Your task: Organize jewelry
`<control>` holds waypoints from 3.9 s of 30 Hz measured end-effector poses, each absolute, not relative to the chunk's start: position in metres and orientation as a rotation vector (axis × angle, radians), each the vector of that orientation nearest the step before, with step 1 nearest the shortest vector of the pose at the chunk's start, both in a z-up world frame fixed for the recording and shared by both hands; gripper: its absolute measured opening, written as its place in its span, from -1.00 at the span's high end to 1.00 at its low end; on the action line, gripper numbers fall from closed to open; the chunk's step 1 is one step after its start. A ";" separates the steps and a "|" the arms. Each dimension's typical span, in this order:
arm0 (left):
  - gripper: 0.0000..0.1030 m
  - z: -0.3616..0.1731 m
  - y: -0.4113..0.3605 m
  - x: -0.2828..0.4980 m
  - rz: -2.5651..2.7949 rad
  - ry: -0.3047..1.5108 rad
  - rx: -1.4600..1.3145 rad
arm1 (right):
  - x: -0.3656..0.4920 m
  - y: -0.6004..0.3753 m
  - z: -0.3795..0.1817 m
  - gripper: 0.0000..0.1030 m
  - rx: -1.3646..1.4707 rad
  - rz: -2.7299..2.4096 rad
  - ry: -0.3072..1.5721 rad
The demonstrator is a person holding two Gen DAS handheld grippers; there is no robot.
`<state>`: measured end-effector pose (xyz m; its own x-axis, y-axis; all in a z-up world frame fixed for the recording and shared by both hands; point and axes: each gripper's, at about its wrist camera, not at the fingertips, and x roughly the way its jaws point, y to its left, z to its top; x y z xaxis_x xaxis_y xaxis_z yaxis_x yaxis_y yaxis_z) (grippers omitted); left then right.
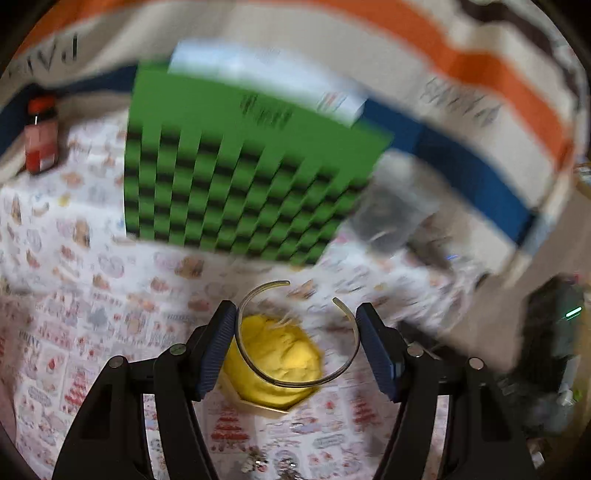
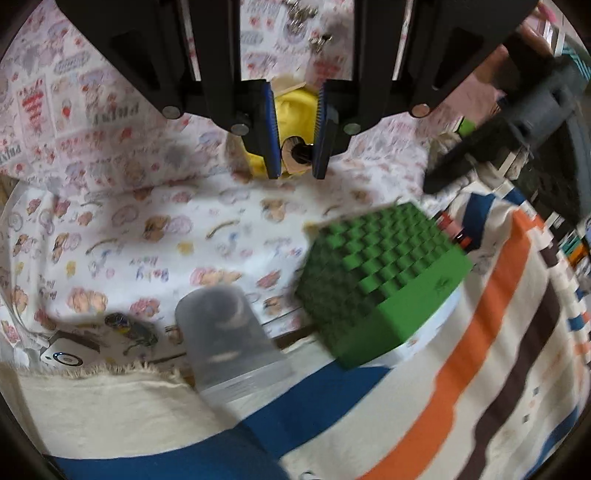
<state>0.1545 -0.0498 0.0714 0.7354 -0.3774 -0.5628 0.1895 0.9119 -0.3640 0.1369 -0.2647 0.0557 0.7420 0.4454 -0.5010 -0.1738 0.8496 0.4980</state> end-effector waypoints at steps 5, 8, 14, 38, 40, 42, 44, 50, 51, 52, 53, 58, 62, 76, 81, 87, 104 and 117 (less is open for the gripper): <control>-0.27 0.033 -0.063 0.182 -0.330 0.761 -0.278 | 0.164 -0.285 0.052 0.69 0.560 0.370 0.671; -0.27 0.016 -0.070 0.192 -0.371 0.786 -0.286 | 0.174 -0.290 0.038 0.69 0.601 0.397 0.702; -0.27 -0.009 -0.077 0.203 -0.392 0.834 -0.283 | 0.193 -0.295 0.011 0.69 0.731 0.501 0.781; -0.96 0.085 -0.038 0.111 -0.255 0.541 -0.123 | 0.183 -0.258 0.014 0.20 0.559 0.511 0.768; -0.99 0.089 -0.035 0.099 -0.241 0.504 -0.111 | 0.169 -0.263 0.033 0.01 0.535 0.509 0.717; -0.99 0.094 -0.033 0.087 -0.220 0.468 -0.100 | 0.157 -0.268 0.045 -0.06 0.512 0.500 0.679; -0.99 0.096 -0.030 0.077 -0.211 0.446 -0.090 | 0.143 -0.275 0.057 -0.07 0.486 0.474 0.643; -0.99 0.089 -0.019 0.062 -0.185 0.453 -0.104 | 0.099 -0.293 0.071 -0.13 0.402 0.321 0.559; -0.99 0.085 -0.016 0.059 -0.178 0.454 -0.110 | 0.094 -0.292 0.071 -0.16 0.386 0.314 0.554; -0.99 0.080 -0.015 0.057 -0.171 0.458 -0.113 | 0.087 -0.291 0.069 -0.17 0.364 0.308 0.550; -0.99 0.075 -0.013 0.056 -0.168 0.464 -0.116 | 0.082 -0.290 0.067 -0.17 0.353 0.305 0.552; -0.99 0.042 -0.014 0.061 -0.154 0.542 -0.095 | 0.068 -0.280 0.044 -0.20 0.353 0.307 0.583; -0.99 0.024 -0.020 0.064 -0.164 0.606 -0.073 | 0.071 -0.264 0.029 -0.20 0.297 0.304 0.627; -0.73 0.000 -0.023 0.083 -0.214 0.723 -0.111 | 0.077 -0.253 0.005 -0.35 0.207 0.209 0.673; -0.01 -0.022 -0.034 0.096 -0.286 0.822 -0.098 | 0.079 -0.248 0.000 -0.35 0.193 0.207 0.700; 0.48 -0.038 -0.041 0.102 -0.456 0.916 -0.188 | 0.079 -0.246 -0.001 -0.35 0.189 0.218 0.719; 0.71 -0.055 -0.050 0.111 -0.473 0.985 -0.156 | 0.087 -0.248 -0.008 -0.35 0.200 0.227 0.776; 0.84 -0.029 -0.023 0.108 -0.440 0.848 -0.255 | 0.106 -0.213 -0.030 0.10 0.046 0.290 0.841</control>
